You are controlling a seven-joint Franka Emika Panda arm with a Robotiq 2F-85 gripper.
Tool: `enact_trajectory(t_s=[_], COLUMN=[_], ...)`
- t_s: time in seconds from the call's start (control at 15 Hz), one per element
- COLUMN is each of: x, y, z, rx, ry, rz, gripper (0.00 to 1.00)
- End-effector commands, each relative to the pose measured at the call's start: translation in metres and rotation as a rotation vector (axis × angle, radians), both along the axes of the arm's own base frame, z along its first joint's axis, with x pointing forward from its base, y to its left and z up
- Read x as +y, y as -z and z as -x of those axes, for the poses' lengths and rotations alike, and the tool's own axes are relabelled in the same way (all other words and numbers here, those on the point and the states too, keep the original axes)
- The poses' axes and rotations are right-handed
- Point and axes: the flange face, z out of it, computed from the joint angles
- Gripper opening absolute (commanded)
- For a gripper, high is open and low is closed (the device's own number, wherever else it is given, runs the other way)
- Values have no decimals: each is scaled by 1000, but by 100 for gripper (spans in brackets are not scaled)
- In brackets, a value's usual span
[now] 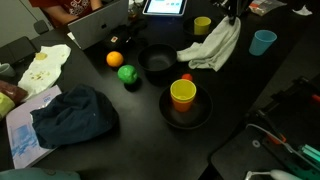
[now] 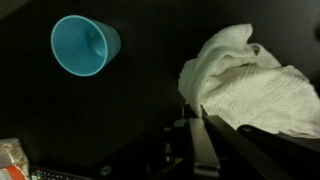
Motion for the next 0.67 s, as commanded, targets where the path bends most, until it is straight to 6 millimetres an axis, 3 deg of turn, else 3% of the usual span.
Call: enact_trajectory(t_s=[0.0, 0.33, 0.4, 0.47, 0.6], x=[-26, -58, -57, -55, -45], y=[14, 34, 37, 39, 39], z=[-14, -17, -16, -16, -13], rx=[-68, -55, -47, -44, -34], ry=[95, 247, 256, 261, 251], rz=[106, 172, 166, 161, 150], gripper=[1, 1, 28, 29, 43])
